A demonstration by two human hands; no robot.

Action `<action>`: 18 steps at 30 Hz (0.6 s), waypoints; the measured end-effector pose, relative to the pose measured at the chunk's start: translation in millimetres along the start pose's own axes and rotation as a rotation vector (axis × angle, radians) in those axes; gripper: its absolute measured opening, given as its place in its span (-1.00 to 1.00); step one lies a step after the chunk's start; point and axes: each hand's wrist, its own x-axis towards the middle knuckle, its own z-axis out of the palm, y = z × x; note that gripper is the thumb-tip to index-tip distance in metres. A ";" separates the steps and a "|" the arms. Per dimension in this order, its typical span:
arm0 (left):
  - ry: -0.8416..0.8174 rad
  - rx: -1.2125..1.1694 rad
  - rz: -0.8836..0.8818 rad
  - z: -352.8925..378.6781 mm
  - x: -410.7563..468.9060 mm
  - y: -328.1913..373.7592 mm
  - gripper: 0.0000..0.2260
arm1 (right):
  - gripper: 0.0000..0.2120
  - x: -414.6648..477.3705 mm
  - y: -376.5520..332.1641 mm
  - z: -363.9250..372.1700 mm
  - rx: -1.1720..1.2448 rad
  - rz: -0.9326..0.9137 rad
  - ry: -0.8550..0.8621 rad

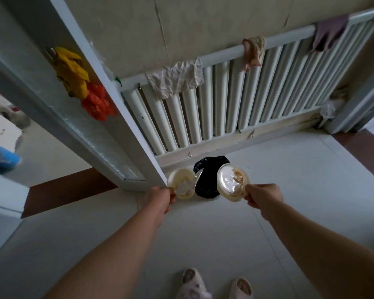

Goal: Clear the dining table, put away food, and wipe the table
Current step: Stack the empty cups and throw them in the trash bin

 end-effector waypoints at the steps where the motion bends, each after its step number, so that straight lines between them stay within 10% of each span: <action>1: -0.001 -0.003 -0.002 5.5 8.4 5.7 -0.93 | -0.97 8.9 -4.3 2.8 0.010 0.007 0.004; 18: -0.091 0.247 -0.047 78.4 185.2 56.7 -0.88 | -0.97 147.1 -44.9 95.7 0.189 0.179 0.185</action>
